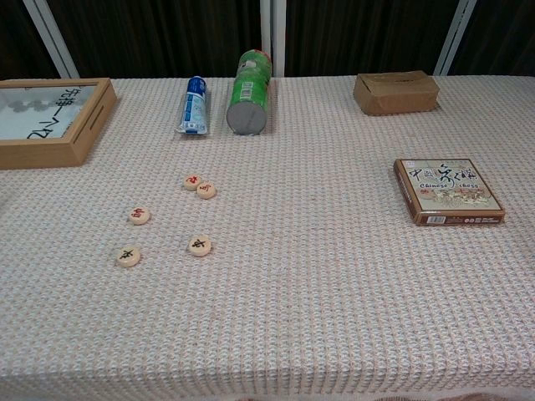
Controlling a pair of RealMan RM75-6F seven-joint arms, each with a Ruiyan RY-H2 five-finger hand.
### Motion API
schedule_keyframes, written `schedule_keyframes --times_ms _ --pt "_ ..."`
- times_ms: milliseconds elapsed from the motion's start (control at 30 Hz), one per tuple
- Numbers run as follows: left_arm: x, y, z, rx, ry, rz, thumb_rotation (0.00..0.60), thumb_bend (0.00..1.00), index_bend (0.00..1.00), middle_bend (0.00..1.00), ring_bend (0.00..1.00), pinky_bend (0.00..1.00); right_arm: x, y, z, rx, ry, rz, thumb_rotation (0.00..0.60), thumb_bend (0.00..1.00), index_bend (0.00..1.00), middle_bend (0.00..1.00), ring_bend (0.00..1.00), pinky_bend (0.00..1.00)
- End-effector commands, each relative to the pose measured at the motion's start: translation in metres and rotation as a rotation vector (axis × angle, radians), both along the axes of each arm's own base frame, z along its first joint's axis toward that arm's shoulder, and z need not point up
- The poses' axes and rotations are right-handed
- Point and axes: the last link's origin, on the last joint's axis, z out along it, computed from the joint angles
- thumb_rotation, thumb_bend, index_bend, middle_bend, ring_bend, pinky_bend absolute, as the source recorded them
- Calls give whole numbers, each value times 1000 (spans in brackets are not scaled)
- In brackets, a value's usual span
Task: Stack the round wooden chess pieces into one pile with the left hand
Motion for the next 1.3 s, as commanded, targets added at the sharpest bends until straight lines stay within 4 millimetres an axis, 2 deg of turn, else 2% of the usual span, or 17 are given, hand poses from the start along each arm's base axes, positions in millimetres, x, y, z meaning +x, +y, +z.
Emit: schedule_keyframes --times_ms 33,267,400,533,633,733,967,1300 --pt "0 0 0 -1 -4 3 600 0 32 19 0 0 0 0 0 3 -1 -4 489 152 0 0 0 0" --pt "5 -4 -5 -34 -17 5 600 0 33 19 0 0 2 -4 7 -30 -45 -1 512 152 0 0 0 0" --pt "14 -4 -7 -52 -9 -3 600 0 36 19 0 0 3 -8 14 -52 -58 -1 520 153 0 0 0 0" --pt "26 -4 -19 -116 -56 -23 600 0 53 19 0 0 2 -12 20 -68 -69 -10 547 154 0 0 0 0" --pt "36 4 -27 -152 -57 -56 600 0 53 19 0 0 0 -16 25 -84 -82 -17 558 157 0 0 0 0" --pt "49 12 -39 -189 -73 -96 600 0 67 19 0 0 -1 -20 30 -101 -99 -23 570 160 0 0 0 0" --pt "78 22 -93 -346 -90 -215 600 0 156 19 0 0 -10 -24 34 -119 -127 -55 583 170 0 0 0 0" --pt "94 31 -139 -432 -191 -273 600 50 275 18 0 0 -14 -26 35 -103 -151 -75 600 176 0 0 0 0"
